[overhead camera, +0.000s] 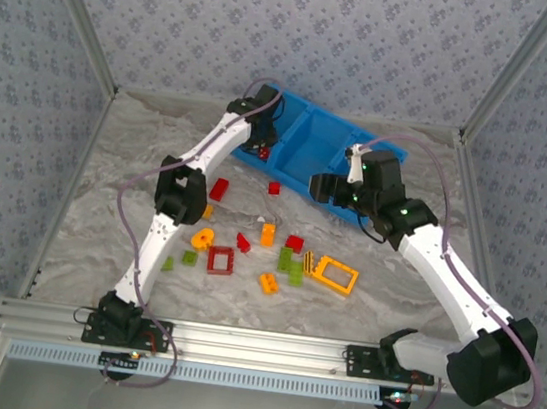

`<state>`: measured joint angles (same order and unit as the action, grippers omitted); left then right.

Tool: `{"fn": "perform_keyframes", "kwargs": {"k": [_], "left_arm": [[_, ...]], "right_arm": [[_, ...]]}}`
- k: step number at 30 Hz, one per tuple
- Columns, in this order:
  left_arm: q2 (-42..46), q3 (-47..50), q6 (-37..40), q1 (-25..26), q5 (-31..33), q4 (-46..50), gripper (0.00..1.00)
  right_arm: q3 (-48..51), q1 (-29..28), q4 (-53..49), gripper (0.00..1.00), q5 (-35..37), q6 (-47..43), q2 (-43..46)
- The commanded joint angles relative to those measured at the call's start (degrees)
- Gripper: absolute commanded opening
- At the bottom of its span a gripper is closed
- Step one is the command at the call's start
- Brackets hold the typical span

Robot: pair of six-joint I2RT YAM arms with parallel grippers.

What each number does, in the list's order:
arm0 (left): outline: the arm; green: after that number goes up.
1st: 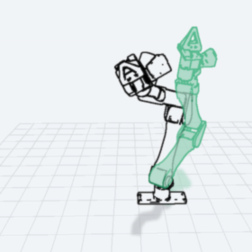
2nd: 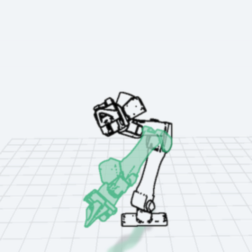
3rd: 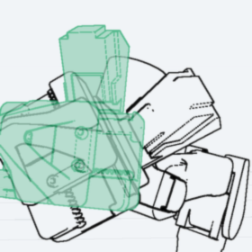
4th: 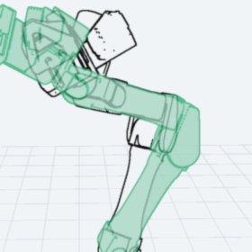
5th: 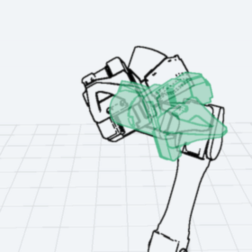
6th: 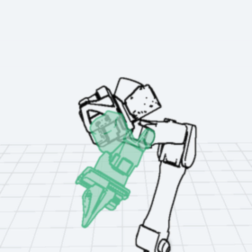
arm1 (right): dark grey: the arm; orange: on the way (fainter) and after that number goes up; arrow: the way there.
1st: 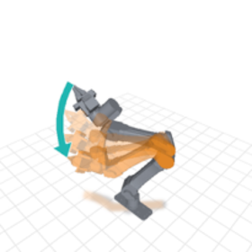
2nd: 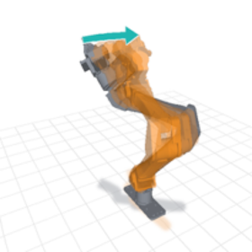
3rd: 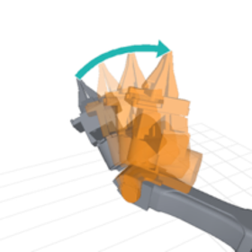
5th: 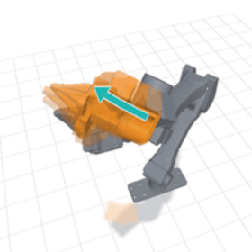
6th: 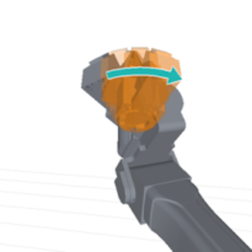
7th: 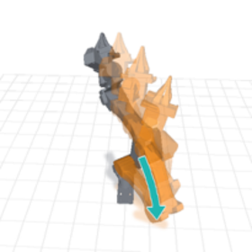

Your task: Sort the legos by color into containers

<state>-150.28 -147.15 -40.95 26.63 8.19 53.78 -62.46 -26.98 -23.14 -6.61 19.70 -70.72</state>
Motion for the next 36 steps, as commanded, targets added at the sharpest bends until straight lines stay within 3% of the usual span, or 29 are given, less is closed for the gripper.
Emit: {"fn": "perform_keyframes", "kwargs": {"k": [1,4,13,28,31,36], "left_arm": [[1.86,-0.15,0.08,0.06,-0.56,2.12,0.56],[2.83,-0.24,0.43,-0.1,0.33,2.74,0.66],[7.0,7.9,-0.28,-1.92,1.17,4.57,0.7],[29.05,48.23,-19.03,-6.86,-1.11,-11.19,0.71],[30.18,49.68,-19.71,-7.03,-2.44,-13.74,0.7],[28.29,43.69,-19.06,-6.61,-2.64,-11.49,0.7]], "right_arm": [[-0.01,0.26,-0.58,0.84,-0.06,0.49,-0.73],[0.0,0.26,-0.54,0.84,-0.41,0.59,-1.13],[-0.43,0.24,-0.88,0.84,-0.94,0.59,-1.6],[0.8,0.04,-5.4,0.84,-2.1,-0.34,-1.0],[1.01,-0.76,-7.19,0.84,-1.12,-1.19,-0.74],[2.41,-1.35,-9.11,0.83,1.8,0.48,-0.51]]}}
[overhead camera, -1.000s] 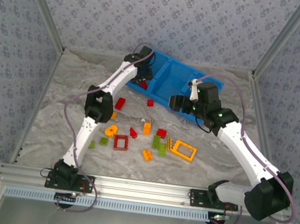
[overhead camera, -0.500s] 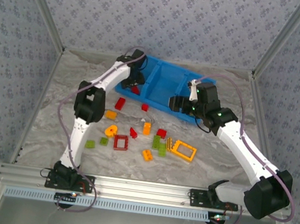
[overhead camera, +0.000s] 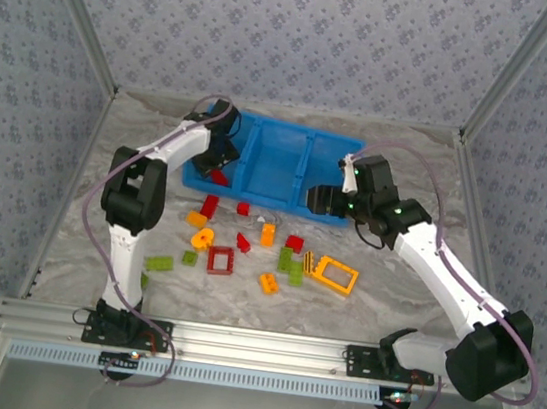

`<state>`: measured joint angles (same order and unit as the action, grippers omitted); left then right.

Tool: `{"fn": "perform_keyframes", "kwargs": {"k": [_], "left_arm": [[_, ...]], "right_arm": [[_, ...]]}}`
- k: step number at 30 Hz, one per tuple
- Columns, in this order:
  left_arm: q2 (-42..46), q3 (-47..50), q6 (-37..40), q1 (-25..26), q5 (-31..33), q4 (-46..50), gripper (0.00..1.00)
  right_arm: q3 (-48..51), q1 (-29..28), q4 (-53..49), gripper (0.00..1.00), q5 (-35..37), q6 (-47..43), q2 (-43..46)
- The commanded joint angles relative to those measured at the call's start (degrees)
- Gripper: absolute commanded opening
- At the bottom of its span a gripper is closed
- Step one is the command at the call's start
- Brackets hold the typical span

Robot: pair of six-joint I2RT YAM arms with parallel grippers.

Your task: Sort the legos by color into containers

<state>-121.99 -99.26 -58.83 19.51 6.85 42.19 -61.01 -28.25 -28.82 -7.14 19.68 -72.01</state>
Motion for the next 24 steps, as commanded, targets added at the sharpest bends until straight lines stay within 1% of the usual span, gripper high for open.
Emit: {"fn": "perform_keyframes", "kwargs": {"k": [1,5,8,10,12,17,20,22,24], "left_arm": [[0.15,-5.26,-1.03,0.77,-1.18,0.56,0.71],[1.26,-9.58,0.97,2.1,0.94,3.77,0.73],[3.4,-11.66,3.02,2.69,2.12,5.56,0.76],[5.22,-12.13,4.42,2.73,1.74,6.8,0.78],[7.61,-11.55,6.31,2.86,1.52,7.63,0.79],[15.99,-4.45,13.18,2.59,0.75,8.17,0.83],[21.07,1.59,16.1,0.71,-0.9,9.18,0.83],[23.89,5.56,17.37,-1.63,-2.45,10.44,0.83],[26.56,9.19,19.08,-3.38,-2.79,10.25,0.82]], "right_arm": [[1.01,0.6,-4.08,0.83,2.98,1.42,0.62],[1.34,3.36,-5.31,0.81,4.77,4.71,0.95],[0.92,7.06,-10.14,0.77,6.96,9.95,-0.23],[1.33,10.58,-11.78,0.71,4.64,11.79,-2.17],[1.02,11.98,-10.88,0.66,1.61,11.25,-4.84],[-3.51,11.5,-9.43,0.6,0.22,7.98,-13.49],[-5.88,12.0,-8.71,0.59,1.2,7.14,-16.93],[-6.83,13.1,-8.97,0.54,1.98,6.83,-19.65],[-9.95,14.08,-8.68,0.48,2.28,5.77,-22.19]]}}
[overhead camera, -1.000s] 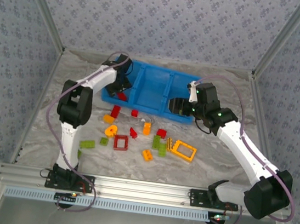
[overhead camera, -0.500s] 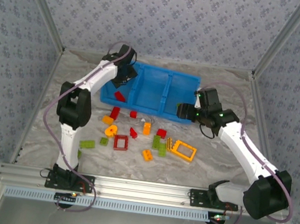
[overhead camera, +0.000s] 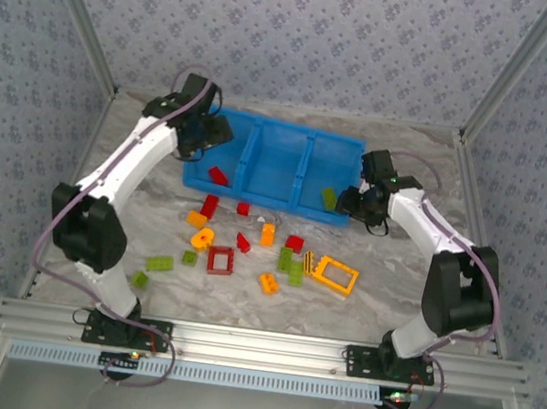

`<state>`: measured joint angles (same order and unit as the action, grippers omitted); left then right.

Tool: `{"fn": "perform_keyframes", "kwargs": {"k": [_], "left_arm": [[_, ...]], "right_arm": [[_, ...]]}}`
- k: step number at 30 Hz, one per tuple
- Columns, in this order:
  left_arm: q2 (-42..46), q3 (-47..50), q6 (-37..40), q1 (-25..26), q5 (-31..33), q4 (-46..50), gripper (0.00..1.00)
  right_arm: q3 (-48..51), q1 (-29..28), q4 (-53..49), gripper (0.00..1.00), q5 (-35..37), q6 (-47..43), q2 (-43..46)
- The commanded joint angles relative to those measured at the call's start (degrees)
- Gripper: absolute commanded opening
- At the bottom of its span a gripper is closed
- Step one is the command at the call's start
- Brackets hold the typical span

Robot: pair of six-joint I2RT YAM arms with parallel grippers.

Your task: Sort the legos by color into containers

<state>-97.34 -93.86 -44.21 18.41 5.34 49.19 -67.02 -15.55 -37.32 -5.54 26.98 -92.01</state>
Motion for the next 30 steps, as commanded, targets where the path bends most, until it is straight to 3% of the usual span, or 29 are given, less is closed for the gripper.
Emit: {"fn": "perform_keyframes", "kwargs": {"k": [1,6,13,14,17,19,25,30], "left_arm": [[3.15,5.58,5.13,-3.1,-1.68,2.89,0.82],[5.66,11.13,6.24,-5.72,-3.87,1.03,0.81],[5.98,12.76,5.53,-6.12,-5.01,-1.19,0.8],[6.1,12.7,5.65,-6.03,-4.97,-1.24,0.8],[6.99,12.09,6.14,-5.68,-5.08,-0.86,0.8],[8.14,12.09,6.61,-5.11,-5.33,-1.07,0.8],[15.27,15.08,8.05,-2.07,-9.56,-1.96,0.81],[23.87,21.74,7.51,0.64,-11.65,-1.18,0.82]], "right_arm": [[-5.04,1.66,-0.02,0.44,0.7,-2.42,-3.62],[-13.04,2.28,-0.95,0.17,-0.92,-4.35,-11.03],[-21.65,3.16,-3.46,0.12,-0.66,-1.26,-17.21],[-21.89,3.16,-3.68,0.15,-0.61,-1.02,-17.25],[-20.8,2.84,-4.66,0.51,1.08,-0.79,-14.88],[-19.04,2.49,-4.47,0.63,3.13,-1.38,-10.96],[-14.48,0.67,-9.01,0.63,5.56,-0.51,2.62],[-5.28,-9.61,-8.07,0.6,4.95,-4.38,13.55]]}}
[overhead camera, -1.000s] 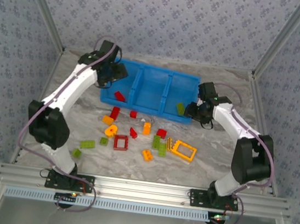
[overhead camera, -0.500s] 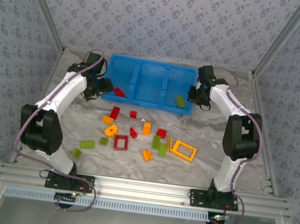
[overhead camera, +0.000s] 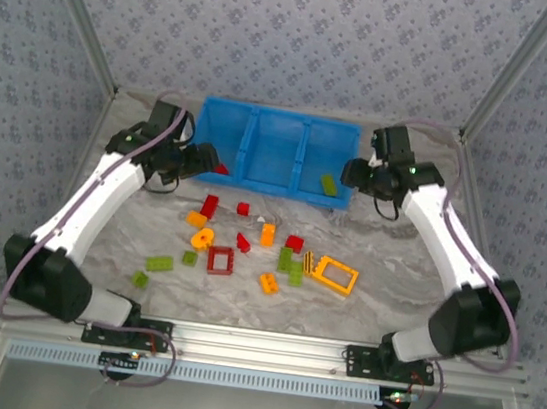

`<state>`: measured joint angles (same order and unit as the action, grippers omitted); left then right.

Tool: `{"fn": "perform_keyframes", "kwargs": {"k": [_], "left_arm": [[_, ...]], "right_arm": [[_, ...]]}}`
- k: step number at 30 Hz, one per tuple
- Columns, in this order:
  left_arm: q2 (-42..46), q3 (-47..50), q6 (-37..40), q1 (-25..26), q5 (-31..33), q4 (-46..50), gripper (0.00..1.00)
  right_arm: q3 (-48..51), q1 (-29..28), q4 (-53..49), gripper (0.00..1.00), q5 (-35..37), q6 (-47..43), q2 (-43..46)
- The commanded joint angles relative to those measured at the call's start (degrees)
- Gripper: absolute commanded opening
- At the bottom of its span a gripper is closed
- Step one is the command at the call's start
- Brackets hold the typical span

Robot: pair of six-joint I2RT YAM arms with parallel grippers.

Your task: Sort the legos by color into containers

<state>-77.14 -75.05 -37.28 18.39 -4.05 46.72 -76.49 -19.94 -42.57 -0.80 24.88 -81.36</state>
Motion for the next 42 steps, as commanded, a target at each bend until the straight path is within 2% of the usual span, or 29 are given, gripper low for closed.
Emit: {"fn": "perform_keyframes", "kwargs": {"k": [1,4,8,10,13,18,26,36,38,42], "left_arm": [[5.84,4.62,-0.1,0.91,-2.55,1.64,0.82],[12.11,9.89,-1.33,2.39,-4.01,1.93,0.81],[19.18,17.32,-1.39,4.35,-7.69,0.9,0.81],[22.58,21.05,-1.22,4.91,-9.98,-0.78,0.82],[25.25,24.02,-1.74,5.16,-11.46,-1.58,0.82],[24.63,23.61,-1.42,5.55,-12.56,-1.13,0.81],[23.35,21.82,-0.34,5.69,-12.76,-1.79,0.82],[24.89,21.88,0.29,5.78,-12.96,-1.06,0.82],[24.93,21.94,0.18,5.73,-13.06,-1.35,0.82],[24.76,21.71,0.24,5.78,-13.13,-1.46,0.82]], "right_arm": [[5.77,-7.37,-3.76,0.6,0.51,-2.56,4.34],[9.69,-12.1,-10.0,0.62,1.62,1.31,6.37],[17.59,-14.89,-12.72,0.59,-2.82,9.77,8.16],[22.45,-15.23,-10.03,0.55,-5.68,13.89,9.03],[26.3,-14.24,-5.9,0.55,-5.77,17.34,9.56],[27.61,-11.47,-5.05,0.55,-4.38,21.5,7.28],[27.27,-11.53,2.44,0.55,-6.92,28.03,0.43],[28.28,-11.97,6.35,0.44,-7.02,36.73,-5.55],[27.59,-11.86,7.58,0.43,-6.23,36.99,-7.26],[25.2,-11.65,7.85,0.34,-5.72,36.23,-10.55]]}}
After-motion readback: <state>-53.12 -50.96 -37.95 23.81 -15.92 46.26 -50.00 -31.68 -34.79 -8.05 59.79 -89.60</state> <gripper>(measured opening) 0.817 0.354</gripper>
